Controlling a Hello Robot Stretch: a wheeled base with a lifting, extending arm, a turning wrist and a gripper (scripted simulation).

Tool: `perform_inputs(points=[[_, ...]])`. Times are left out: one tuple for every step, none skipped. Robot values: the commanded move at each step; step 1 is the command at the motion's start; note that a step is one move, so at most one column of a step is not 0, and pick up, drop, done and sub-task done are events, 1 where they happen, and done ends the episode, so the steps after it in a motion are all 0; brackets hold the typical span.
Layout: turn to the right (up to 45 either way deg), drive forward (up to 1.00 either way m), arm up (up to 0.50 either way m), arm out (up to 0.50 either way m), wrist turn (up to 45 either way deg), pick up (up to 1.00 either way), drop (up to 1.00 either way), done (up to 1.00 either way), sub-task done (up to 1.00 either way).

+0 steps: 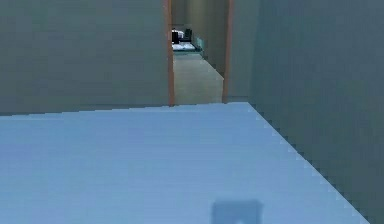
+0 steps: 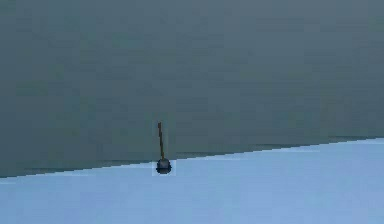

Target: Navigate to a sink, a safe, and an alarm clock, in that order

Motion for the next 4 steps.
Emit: perform_inputs(points=[[3.0,0.00,0.00,0.00,0.0,0.00,0.00,0.00,0.00],[0.0,1.00,0.00,0.00,0.0,0.00,0.00,0.00,0.00],[0.0,1.00,0.00,0.00,0.0,0.00,0.00,0.00,0.00],[0.0,1.00,0.00,0.00,0.0,0.00,0.00,0.00,0.00]])
